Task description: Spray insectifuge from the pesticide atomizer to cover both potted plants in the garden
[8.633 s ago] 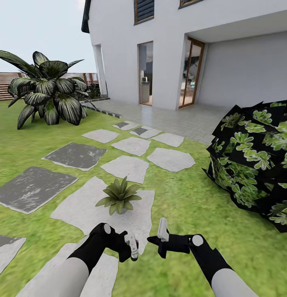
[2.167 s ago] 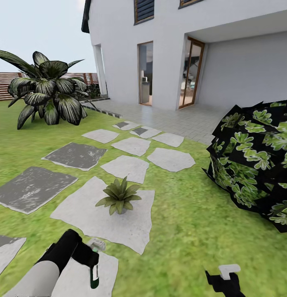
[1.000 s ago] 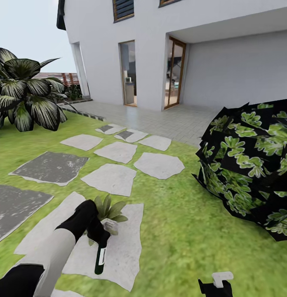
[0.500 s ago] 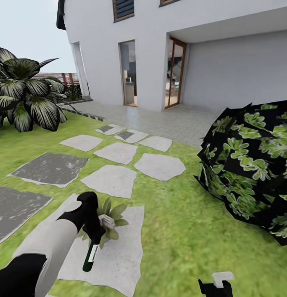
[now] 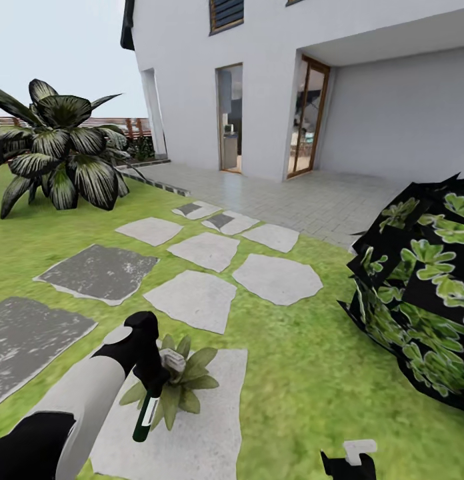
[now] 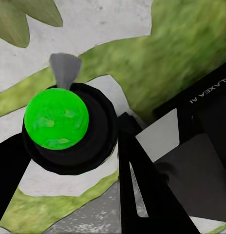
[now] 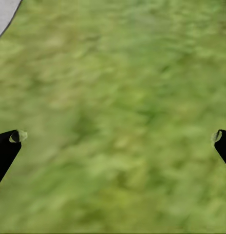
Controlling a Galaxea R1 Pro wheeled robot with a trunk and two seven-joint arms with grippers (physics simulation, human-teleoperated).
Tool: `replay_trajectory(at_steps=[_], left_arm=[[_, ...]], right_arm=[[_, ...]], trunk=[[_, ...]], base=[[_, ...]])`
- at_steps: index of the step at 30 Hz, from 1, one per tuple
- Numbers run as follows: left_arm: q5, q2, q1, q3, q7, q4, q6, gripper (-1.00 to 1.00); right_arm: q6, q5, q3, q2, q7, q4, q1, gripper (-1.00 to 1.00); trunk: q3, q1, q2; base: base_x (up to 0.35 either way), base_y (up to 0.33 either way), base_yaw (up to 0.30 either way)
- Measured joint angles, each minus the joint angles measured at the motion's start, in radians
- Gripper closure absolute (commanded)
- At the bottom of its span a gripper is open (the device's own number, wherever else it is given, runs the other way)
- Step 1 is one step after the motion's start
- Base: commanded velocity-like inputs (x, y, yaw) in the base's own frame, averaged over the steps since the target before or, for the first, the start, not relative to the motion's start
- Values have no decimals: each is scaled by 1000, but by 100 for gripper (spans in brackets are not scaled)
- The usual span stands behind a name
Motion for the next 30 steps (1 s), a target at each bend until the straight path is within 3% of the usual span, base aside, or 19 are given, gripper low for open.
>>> replay_trajectory(at_steps=[20, 30], left_arm=[[0, -1, 5, 2, 0, 0, -2, 100], [4, -2, 5, 5, -1, 2, -2, 100]], right_arm=[[-1, 0, 0, 0, -1, 0, 0, -100], [0, 0, 0, 0, -1, 0, 0, -100]], trunk=[[0, 0, 0], [0, 0, 0]], base=[[102, -110, 18], [76, 38, 0]])
